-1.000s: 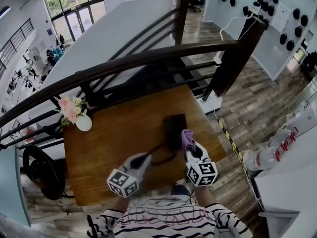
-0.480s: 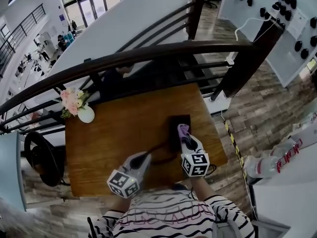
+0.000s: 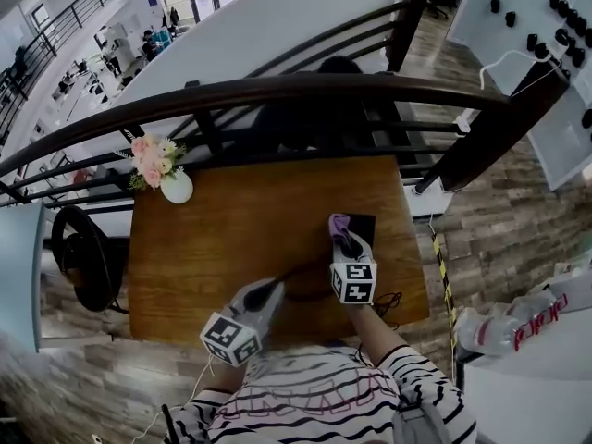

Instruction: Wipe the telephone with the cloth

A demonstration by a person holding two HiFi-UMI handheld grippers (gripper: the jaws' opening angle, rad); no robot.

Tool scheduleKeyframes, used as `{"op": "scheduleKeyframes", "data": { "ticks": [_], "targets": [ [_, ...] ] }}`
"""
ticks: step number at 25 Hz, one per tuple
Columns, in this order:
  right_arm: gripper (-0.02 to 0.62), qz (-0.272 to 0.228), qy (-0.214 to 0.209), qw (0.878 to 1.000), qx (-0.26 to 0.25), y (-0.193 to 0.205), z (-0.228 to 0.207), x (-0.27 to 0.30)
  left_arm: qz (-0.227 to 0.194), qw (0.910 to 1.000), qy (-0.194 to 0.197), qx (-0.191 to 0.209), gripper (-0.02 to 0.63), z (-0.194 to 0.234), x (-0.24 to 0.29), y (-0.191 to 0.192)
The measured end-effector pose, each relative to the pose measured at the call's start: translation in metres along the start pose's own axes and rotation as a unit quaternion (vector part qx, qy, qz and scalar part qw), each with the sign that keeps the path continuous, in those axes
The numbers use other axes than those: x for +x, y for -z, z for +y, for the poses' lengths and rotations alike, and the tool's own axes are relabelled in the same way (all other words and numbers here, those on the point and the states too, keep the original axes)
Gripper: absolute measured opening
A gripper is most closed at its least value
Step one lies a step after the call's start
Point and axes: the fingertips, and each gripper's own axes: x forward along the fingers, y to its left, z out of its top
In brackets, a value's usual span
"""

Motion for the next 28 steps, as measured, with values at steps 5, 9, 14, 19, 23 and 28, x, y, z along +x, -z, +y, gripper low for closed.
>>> {"op": "scheduleKeyframes", "data": {
  "ticks": [5,9,14,19,23,28],
  "targets": [
    [0.049,0.027,0.003,1.000,-0.010,0.015,0.001,0.032,-0.004,0.9996,-0.027,-0.005,-0.002,0.010,-0.009,0.001],
    [0.050,0.030,0.005,0.999,-0.020,0.016,0.002,0.039,0.000,0.9993,-0.037,-0.009,-0.002,0.017,-0.013,0.003],
    [0.049,0.031,0.004,0.999,-0.019,0.014,0.000,0.038,0.003,0.9997,-0.021,-0.006,-0.002,0.012,-0.003,-0.001],
    [0.051,0.026,0.019,0.999,-0.007,0.014,-0.018,0.030,0.008,1.0000,-0.003,-0.003,-0.002,0.003,0.011,0.000],
    [0.051,0.029,0.039,0.999,0.003,0.017,-0.044,0.021,0.013,0.9999,0.008,0.000,-0.002,-0.004,0.021,0.001],
    [0.051,0.033,0.066,0.997,0.008,0.023,-0.071,0.007,0.020,0.9996,0.021,0.001,-0.002,-0.011,0.026,0.005]
  ]
}}
